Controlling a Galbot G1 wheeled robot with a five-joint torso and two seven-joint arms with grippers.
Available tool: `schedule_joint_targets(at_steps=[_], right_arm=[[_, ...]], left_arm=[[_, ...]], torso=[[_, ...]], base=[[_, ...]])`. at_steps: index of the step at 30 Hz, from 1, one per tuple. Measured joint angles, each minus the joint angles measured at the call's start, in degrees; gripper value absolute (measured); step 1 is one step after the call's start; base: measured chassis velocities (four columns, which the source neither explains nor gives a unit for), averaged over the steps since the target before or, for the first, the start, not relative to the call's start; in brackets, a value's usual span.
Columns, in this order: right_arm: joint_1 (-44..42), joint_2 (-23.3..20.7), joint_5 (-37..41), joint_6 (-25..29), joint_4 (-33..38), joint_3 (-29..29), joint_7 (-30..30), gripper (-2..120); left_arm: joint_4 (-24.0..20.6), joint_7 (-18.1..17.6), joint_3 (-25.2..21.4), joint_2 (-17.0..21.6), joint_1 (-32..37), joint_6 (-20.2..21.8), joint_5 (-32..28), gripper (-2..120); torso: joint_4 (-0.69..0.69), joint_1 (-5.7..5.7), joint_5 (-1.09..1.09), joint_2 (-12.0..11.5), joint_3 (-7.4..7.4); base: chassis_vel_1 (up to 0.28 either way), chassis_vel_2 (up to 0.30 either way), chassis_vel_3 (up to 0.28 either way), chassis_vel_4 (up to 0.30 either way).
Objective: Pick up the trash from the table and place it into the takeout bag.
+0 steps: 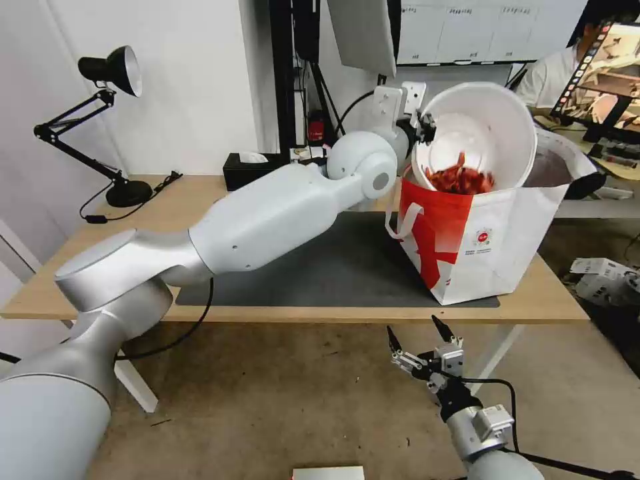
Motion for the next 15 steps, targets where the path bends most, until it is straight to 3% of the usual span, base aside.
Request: schedule_joint_targets(at_steps=[4,9,15], right_arm=[[0.0,0.0,0.0,0.0,0.0,0.0,0.0,100],[0.0,0.0,0.0,0.0,0.0,0.0,0.0,100],[0.0,0.0,0.0,0.0,0.0,0.0,0.0,100]], left_arm=[[0.0,0.1,-0.3,-0.6,0.2,0.1,0.1,4],[-1.7,1.8,-0.8,-0.8,0.1,0.7,-2.2,27],[-2.8,2.4,-1.8,-1.0,-0.4,3.1,-6.2,47]], torso=[[0.00,0.01,0.00,0.0,0.00],[0.00,0.01,0.00,0.0,0.00],[0.00,0.00,0.00,0.0,0.00]], base=[[0.000,0.000,0.000,0.000],[0.000,0.000,0.000,0.000],[0.000,0.000,0.000,0.000]])
